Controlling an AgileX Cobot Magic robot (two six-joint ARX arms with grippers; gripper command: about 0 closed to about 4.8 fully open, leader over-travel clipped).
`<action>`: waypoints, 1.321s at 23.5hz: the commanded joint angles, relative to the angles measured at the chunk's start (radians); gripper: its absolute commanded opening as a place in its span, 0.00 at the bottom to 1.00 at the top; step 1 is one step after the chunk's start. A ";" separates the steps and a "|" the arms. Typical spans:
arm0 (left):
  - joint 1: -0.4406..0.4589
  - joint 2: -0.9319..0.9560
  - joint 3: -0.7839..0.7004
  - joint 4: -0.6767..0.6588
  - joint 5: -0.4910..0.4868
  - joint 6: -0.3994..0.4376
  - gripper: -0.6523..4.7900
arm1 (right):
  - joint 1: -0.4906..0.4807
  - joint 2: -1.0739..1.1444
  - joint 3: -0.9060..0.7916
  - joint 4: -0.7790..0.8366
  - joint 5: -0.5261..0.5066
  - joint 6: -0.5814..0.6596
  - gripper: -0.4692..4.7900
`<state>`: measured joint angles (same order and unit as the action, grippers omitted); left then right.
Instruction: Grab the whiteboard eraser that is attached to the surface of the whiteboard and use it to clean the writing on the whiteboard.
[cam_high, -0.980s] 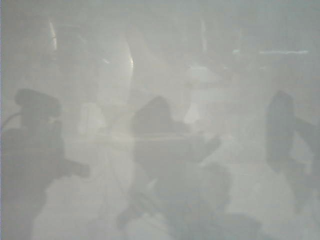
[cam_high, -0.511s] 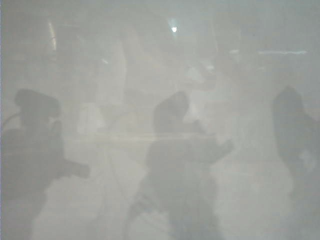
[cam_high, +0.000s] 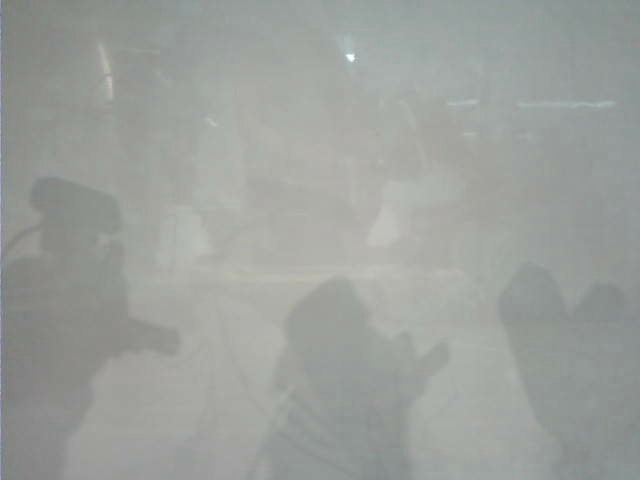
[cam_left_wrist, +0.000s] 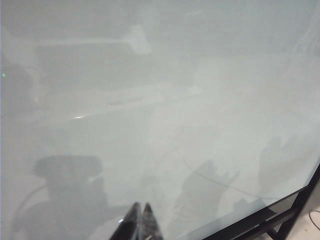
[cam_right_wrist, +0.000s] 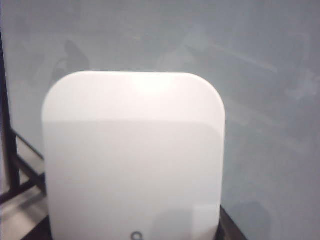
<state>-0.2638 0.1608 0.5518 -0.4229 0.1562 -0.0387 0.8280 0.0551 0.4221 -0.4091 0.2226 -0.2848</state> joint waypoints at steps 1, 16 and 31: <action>0.002 -0.001 0.002 0.012 0.004 0.001 0.11 | 0.000 0.000 -0.069 0.251 0.093 0.003 0.26; 0.002 -0.001 0.002 0.012 0.004 0.001 0.11 | -0.259 0.587 -0.259 1.104 0.142 0.013 0.26; 0.002 -0.001 0.002 0.011 0.004 0.001 0.11 | -0.409 1.482 0.004 1.812 0.148 0.076 0.26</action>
<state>-0.2638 0.1600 0.5518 -0.4225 0.1562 -0.0387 0.4194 1.5192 0.4046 1.3567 0.3363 -0.2092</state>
